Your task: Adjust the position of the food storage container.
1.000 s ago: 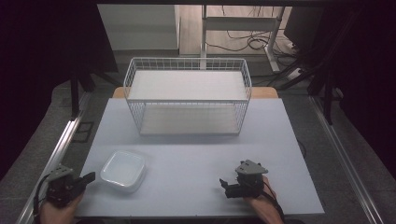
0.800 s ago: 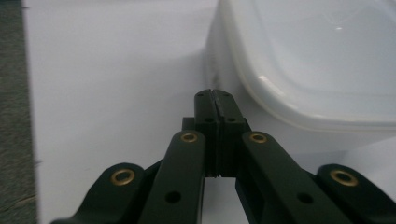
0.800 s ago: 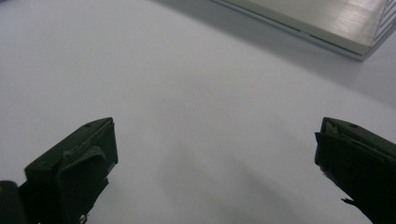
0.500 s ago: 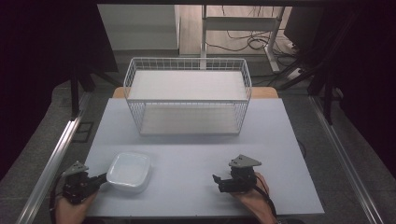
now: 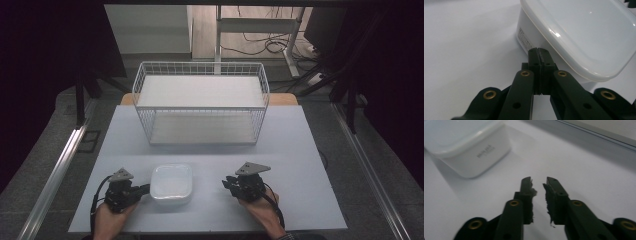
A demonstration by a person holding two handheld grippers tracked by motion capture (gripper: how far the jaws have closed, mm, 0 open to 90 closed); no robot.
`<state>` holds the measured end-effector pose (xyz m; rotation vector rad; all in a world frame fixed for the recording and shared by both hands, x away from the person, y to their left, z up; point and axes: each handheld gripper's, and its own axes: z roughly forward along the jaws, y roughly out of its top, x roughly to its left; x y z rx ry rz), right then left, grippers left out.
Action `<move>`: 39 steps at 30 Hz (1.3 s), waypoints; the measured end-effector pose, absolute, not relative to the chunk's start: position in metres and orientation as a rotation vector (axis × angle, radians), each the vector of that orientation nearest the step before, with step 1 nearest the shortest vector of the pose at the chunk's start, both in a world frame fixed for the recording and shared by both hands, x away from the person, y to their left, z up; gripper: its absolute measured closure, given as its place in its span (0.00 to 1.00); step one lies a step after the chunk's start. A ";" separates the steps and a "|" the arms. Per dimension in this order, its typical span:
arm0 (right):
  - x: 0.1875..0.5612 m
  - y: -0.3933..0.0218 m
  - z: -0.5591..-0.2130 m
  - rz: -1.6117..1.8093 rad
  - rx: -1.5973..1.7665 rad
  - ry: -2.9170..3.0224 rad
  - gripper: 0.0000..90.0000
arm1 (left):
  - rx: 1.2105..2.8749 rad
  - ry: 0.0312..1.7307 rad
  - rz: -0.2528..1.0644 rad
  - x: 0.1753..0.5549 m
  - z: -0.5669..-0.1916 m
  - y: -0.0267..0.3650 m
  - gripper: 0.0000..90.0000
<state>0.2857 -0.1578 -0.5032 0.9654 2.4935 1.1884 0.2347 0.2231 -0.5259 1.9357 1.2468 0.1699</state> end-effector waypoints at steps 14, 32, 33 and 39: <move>0.295 -0.146 -0.504 1.158 0.941 2.546 1.00 | 1.991 1.116 0.105 0.259 -0.526 0.167 1.00; 0.293 -0.163 -0.500 1.106 0.931 2.516 0.95 | 2.019 1.063 0.175 0.266 -0.524 0.152 0.87; 0.293 -0.168 -0.498 1.110 0.930 2.506 0.87 | 2.020 1.060 0.196 0.266 -0.522 0.155 0.77; 0.292 -0.185 -0.494 1.120 0.938 2.489 0.65 | 2.045 1.030 0.261 0.261 -0.521 0.159 0.46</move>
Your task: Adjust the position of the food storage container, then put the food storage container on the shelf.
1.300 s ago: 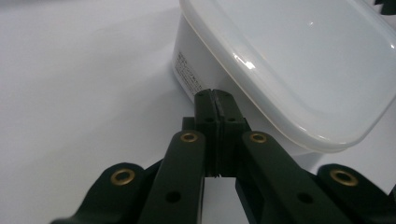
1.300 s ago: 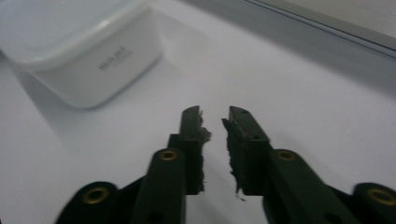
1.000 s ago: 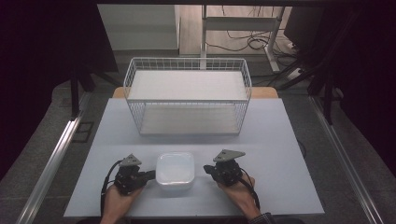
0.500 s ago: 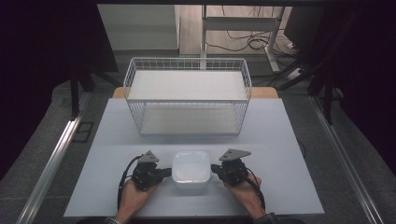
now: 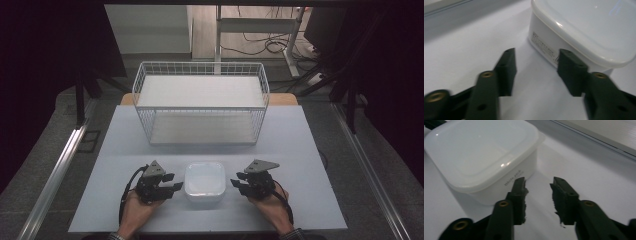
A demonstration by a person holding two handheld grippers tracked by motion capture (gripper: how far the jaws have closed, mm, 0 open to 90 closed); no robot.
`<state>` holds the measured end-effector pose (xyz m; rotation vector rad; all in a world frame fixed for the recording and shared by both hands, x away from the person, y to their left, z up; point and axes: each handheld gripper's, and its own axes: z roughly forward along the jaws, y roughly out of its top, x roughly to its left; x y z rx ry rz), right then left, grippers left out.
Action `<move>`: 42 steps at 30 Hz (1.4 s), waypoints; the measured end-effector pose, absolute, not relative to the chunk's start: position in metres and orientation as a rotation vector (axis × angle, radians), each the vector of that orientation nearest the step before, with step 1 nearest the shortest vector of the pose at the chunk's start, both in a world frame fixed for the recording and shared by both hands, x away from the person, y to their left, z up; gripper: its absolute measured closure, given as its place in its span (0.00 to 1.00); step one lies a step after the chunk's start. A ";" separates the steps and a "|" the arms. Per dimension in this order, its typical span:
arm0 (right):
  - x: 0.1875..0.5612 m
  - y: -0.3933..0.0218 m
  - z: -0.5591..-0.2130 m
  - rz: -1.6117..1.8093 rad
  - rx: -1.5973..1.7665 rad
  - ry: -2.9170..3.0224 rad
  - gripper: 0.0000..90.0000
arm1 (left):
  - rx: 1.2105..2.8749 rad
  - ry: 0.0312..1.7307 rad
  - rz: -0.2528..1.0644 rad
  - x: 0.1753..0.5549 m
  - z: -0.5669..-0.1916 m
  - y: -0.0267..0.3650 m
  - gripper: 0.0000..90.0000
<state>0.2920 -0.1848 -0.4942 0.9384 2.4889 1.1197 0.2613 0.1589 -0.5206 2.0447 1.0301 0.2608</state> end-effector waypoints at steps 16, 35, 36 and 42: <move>0.295 -0.191 -0.506 1.080 0.951 2.478 0.05 | 2.099 1.015 0.292 0.258 -0.529 0.169 0.05; 0.298 -0.195 -0.498 1.165 0.945 2.410 0.02 | 2.010 1.005 0.267 0.264 -0.526 0.181 0.02; 0.298 -0.195 -0.497 1.172 0.945 2.410 0.02 | 1.992 1.011 0.264 0.264 -0.523 0.182 0.02; 0.299 -0.193 -0.492 1.211 0.942 2.417 0.02 | 1.949 1.011 0.224 0.264 -0.514 0.186 0.02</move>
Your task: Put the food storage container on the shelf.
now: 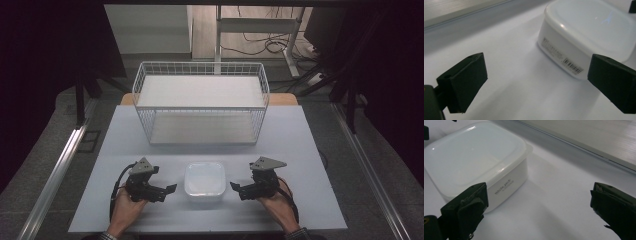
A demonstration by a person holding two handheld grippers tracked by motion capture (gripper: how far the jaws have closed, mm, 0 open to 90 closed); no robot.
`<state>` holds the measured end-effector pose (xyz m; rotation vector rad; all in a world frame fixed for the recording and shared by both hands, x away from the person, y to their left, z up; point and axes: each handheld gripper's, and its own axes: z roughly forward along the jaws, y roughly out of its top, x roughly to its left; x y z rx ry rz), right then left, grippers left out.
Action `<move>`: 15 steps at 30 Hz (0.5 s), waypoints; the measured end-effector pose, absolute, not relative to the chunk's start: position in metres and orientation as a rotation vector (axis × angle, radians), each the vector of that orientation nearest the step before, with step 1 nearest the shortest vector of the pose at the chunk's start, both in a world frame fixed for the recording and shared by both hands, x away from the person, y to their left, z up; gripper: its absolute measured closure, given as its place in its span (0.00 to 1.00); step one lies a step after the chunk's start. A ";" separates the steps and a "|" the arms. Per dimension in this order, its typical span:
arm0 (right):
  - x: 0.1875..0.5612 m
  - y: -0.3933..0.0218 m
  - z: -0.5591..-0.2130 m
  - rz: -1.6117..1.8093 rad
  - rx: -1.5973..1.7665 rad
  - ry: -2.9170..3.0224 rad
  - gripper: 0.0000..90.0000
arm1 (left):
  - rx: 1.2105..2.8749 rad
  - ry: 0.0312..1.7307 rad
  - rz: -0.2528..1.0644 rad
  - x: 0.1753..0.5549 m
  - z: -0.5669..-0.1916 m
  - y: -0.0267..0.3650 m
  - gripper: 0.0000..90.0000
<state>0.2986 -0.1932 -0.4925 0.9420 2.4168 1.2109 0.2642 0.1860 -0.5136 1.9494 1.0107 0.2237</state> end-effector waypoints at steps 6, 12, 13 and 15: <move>0.298 -0.185 -0.486 1.231 0.959 2.436 0.02 | 1.948 0.958 0.177 0.265 -0.506 0.179 0.02; 0.297 -0.175 -0.478 1.244 0.941 2.455 0.00 | 1.962 0.931 0.153 0.270 -0.499 0.164 0.04; 0.298 -0.170 -0.477 1.243 0.944 2.468 0.00 | 1.980 0.915 0.157 0.274 -0.497 0.158 0.04; 0.299 -0.167 -0.477 1.235 0.949 2.482 0.00 | 1.993 0.904 0.151 0.278 -0.496 0.152 0.05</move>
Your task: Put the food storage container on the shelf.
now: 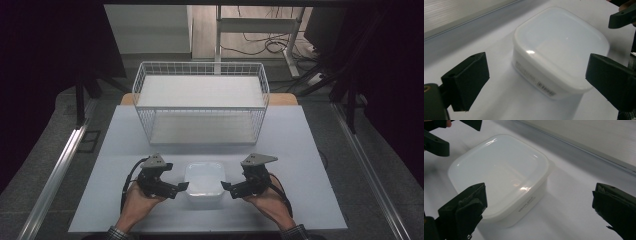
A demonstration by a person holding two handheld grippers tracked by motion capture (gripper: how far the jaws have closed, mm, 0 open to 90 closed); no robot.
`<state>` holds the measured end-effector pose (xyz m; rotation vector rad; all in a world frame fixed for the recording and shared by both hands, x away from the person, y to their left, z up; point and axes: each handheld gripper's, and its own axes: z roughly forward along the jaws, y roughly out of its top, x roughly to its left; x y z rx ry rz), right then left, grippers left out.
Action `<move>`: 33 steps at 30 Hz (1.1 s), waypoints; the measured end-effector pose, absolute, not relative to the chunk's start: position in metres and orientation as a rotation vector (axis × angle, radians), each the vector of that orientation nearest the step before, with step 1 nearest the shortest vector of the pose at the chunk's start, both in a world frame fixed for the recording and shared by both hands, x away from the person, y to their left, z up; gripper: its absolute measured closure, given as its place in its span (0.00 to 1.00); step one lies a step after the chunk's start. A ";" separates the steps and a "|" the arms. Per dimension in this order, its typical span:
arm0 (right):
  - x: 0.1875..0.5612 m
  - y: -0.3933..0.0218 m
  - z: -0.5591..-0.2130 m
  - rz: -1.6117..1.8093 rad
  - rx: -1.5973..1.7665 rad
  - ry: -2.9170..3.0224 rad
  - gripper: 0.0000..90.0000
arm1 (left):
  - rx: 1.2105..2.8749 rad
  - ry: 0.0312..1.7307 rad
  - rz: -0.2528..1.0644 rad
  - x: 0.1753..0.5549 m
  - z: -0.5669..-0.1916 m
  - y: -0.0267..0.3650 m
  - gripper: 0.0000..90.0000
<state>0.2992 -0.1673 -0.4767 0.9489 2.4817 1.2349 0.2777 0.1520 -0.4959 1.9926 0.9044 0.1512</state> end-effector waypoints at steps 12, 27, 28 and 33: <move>0.316 -0.143 -0.485 1.189 1.013 2.632 0.14 | 2.057 0.908 0.059 0.296 -0.505 0.138 0.09; 0.307 -0.163 -0.479 1.279 1.235 2.754 0.63 | 1.930 0.945 -0.113 0.270 -0.505 0.153 0.61; 0.304 -0.165 -0.477 1.279 1.235 2.750 0.65 | 1.929 0.952 -0.111 0.268 -0.504 0.153 0.64; 0.295 -0.169 -0.470 1.297 1.265 2.687 0.82 | 1.886 0.982 -0.080 0.264 -0.497 0.158 0.80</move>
